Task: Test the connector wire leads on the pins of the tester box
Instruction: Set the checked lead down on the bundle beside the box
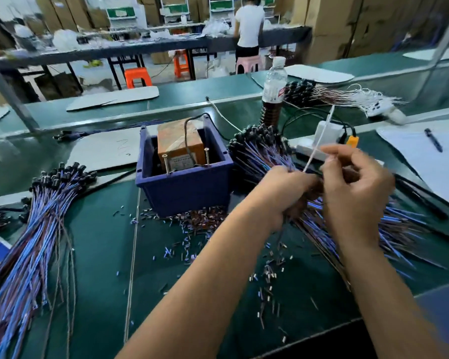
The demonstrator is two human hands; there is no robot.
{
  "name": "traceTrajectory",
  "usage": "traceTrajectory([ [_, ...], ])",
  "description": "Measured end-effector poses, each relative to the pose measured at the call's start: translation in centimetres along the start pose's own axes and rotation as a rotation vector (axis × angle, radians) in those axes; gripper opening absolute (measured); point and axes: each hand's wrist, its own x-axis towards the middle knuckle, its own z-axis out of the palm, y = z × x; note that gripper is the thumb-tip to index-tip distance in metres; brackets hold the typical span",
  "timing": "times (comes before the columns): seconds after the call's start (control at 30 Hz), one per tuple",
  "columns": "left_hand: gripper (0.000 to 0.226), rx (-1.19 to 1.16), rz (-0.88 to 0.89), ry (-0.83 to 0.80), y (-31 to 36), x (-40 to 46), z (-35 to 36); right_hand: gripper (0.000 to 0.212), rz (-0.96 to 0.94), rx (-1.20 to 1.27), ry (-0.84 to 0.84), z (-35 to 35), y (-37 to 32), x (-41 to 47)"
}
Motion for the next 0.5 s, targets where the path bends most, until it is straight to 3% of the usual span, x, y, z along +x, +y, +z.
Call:
traceTrajectory([
  [0.13,0.034,-0.100,-0.255,-0.391,0.9,3.3,5.4,0.025,0.109,-0.163,0.167,-5.4,1.4,3.4],
  [0.23,0.029,-0.291,-0.346,-0.292,1.5,5.5,7.9,0.037,0.116,-0.352,0.169,-8.2,1.9,4.7],
  [0.33,0.031,-0.465,-0.291,-0.114,1.8,7.5,7.9,0.039,-0.018,-0.555,0.098,-9.3,2.0,5.2],
  [0.4,0.037,-0.551,-0.230,-0.040,1.9,8.4,7.1,0.038,-0.121,-0.627,-0.063,-8.8,1.9,5.3],
  [0.5,0.041,-0.748,-0.168,0.051,2.2,9.1,5.8,0.047,-0.119,-0.646,-0.419,-6.5,2.0,4.8],
])
